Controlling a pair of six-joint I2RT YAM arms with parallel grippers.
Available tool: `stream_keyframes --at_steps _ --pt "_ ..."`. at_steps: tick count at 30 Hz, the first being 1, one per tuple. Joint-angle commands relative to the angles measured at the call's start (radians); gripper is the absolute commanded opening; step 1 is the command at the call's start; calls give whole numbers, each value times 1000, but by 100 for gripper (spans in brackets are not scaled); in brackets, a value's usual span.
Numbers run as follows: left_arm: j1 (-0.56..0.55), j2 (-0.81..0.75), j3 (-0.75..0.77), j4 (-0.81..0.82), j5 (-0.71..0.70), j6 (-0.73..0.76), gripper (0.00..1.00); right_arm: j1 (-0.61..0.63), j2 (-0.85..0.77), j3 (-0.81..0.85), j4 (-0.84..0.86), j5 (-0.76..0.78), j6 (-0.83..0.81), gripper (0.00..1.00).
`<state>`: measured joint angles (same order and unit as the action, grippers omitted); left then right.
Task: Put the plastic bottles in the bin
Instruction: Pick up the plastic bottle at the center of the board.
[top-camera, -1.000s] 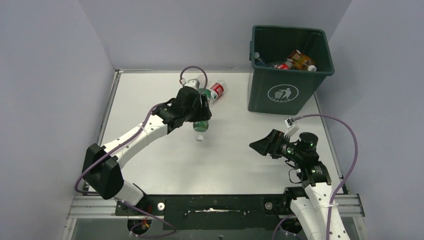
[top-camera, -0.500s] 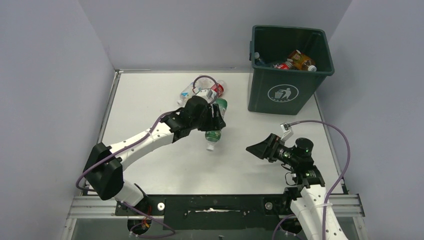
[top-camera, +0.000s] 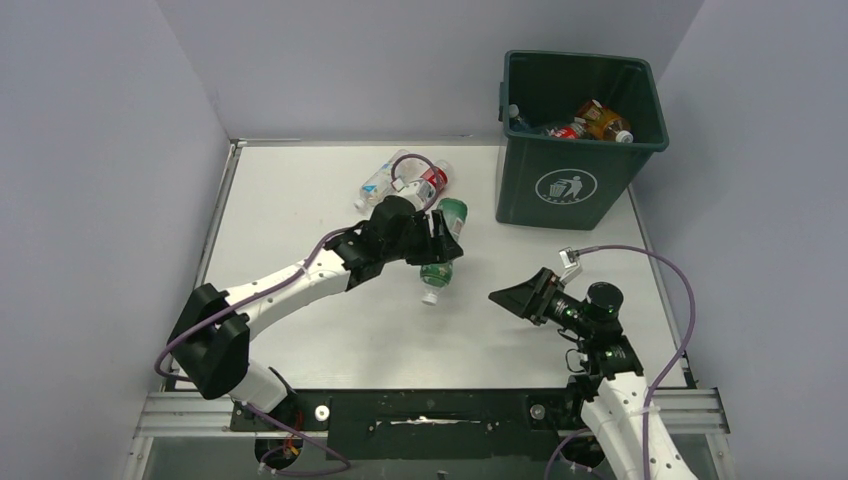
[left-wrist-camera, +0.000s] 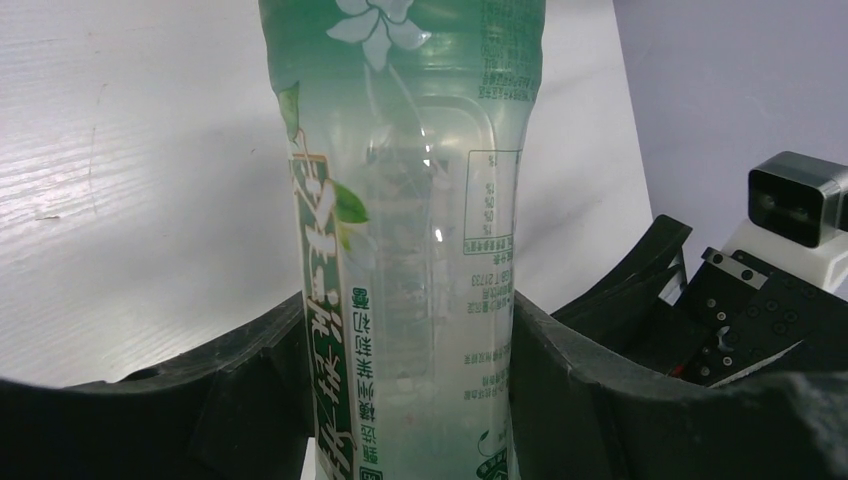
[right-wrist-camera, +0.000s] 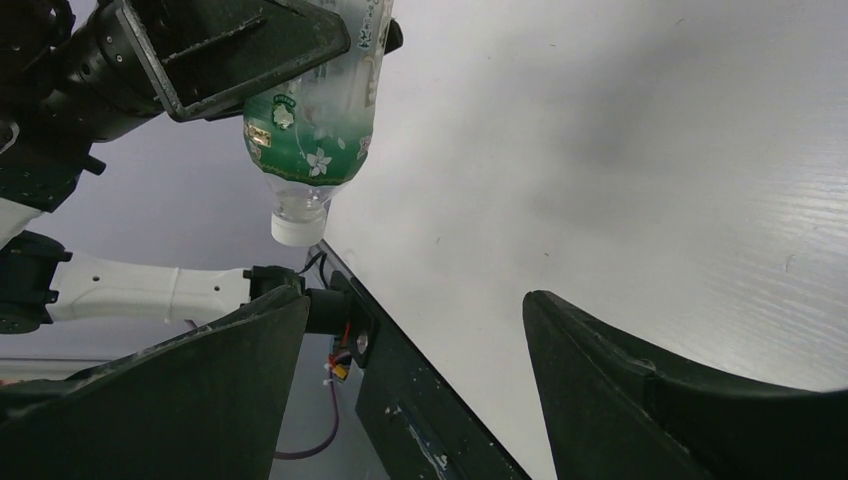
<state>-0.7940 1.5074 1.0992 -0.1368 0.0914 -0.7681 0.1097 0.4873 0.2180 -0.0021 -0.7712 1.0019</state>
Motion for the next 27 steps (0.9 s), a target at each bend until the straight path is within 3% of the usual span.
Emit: stream_keyframes --at_steps 1,19,27 --pt "-10 2 3 109 37 -23 56 21 7 30 73 4 12 81" --pt "-46 24 3 176 41 -94 56 65 33 81 92 45 14 82" --pt "-90 55 4 247 42 -152 56 172 83 93 168 136 43 81"
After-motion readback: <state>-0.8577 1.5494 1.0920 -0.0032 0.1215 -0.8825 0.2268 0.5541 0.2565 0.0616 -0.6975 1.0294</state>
